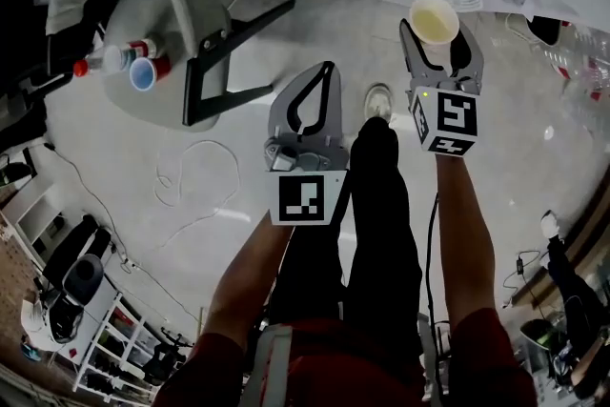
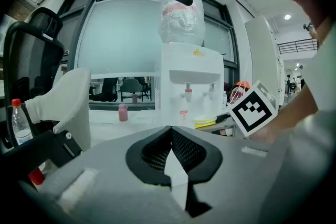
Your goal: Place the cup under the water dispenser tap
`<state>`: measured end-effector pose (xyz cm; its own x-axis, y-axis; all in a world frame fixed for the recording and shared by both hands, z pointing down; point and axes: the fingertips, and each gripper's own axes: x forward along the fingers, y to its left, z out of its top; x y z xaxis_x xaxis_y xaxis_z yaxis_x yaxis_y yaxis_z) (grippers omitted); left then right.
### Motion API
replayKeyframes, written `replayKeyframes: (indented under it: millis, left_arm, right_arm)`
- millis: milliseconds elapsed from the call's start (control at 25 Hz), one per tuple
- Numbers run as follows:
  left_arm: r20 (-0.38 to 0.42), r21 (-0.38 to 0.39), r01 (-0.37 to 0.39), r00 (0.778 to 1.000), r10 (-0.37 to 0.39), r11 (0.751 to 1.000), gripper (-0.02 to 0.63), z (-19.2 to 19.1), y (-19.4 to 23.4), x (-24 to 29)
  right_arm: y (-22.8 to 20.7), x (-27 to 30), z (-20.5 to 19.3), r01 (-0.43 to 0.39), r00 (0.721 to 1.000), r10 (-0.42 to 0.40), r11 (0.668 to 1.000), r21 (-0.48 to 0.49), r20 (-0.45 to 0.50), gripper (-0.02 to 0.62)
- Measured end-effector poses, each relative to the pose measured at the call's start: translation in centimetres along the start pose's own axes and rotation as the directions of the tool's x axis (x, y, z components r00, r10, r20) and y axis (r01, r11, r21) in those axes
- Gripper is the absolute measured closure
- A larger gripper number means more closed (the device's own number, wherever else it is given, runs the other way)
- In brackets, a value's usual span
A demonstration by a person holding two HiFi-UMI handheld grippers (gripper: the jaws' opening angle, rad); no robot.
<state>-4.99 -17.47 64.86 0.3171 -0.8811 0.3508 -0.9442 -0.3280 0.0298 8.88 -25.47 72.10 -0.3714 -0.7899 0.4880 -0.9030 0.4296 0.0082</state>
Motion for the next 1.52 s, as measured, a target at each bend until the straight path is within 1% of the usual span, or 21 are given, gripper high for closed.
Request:
replayKeyframes:
  millis: [40, 120, 200, 320, 480, 600, 800, 920, 1120, 1360, 1520]
  left_arm:
    - [-0.002, -0.021, -0.014, 1.000, 0.014, 1.000, 0.600, -0.4, 0.1, 0.0]
    - [0.004, -0.039, -0.032, 0.999, 0.032, 0.999, 0.600, -1.0, 0.1, 0.2]
    - [-0.006, -0.056, -0.042, 0.999, 0.042, 0.998, 0.600, -1.9, 0.1, 0.2]
    - [-0.033, -0.048, -0.040, 0.999, 0.039, 0.998, 0.600, -3.1, 0.0, 0.2]
    - [-0.032, -0.041, -0.035, 0.999, 0.034, 0.999, 0.600, -3.8, -0.2, 0.7]
    - [-0.048, -0.027, -0.025, 0.999, 0.023, 0.999, 0.600, -4.5, -0.4, 0.8]
    - [-0.045, -0.038, -0.027, 0.999, 0.025, 0.999, 0.600, -5.0, -0.4, 1.3]
    - [-0.052, -0.047, -0.027, 0.998, 0.024, 0.999, 0.600, -5.4, -0.6, 1.5]
    - [-0.055, -0.044, -0.021, 0.998, 0.019, 0.999, 0.600, -5.9, -0.8, 1.6]
    - [-0.071, -0.051, -0.023, 0.997, 0.019, 0.998, 0.600, -6.7, -0.8, 1.6]
    - [-0.070, -0.056, -0.019, 0.997, 0.015, 0.998, 0.600, -6.8, -1.1, 1.8]
  right_arm:
    - [-0.1, 0.7, -0.1, -0.002, 1.000, 0.002, 1.000, 0.002, 0.005, 0.298]
    - [-0.6, 1.9, -0.3, 0.001, 1.000, -0.001, 1.000, -0.003, 0.013, 0.298]
    - [-1.2, 2.9, -0.4, 0.010, 1.000, -0.010, 1.000, -0.003, 0.022, 0.298]
    - [-1.7, 4.5, -0.2, 0.016, 0.999, -0.016, 1.000, 0.001, 0.047, 0.298]
    - [-2.3, 6.2, 0.4, 0.021, 0.995, -0.020, 1.000, -0.015, 0.096, 0.299]
    - [-2.5, 6.9, 0.4, 0.038, 0.992, -0.035, 0.999, -0.025, 0.121, 0.299]
    - [-2.6, 7.6, 0.5, 0.067, 0.982, -0.060, 0.997, -0.034, 0.179, 0.299]
    - [-2.2, 8.0, 0.0, 0.061, 0.982, -0.052, 0.997, -0.047, 0.181, 0.302]
    - [-2.3, 8.3, -1.5, 0.068, 0.982, -0.065, 0.998, -0.013, 0.176, 0.301]
    - [-1.8, 8.1, -2.4, 0.065, 0.983, -0.062, 0.998, -0.010, 0.172, 0.304]
    - [-1.6, 8.8, -2.2, 0.066, 0.983, -0.058, 0.997, -0.037, 0.172, 0.307]
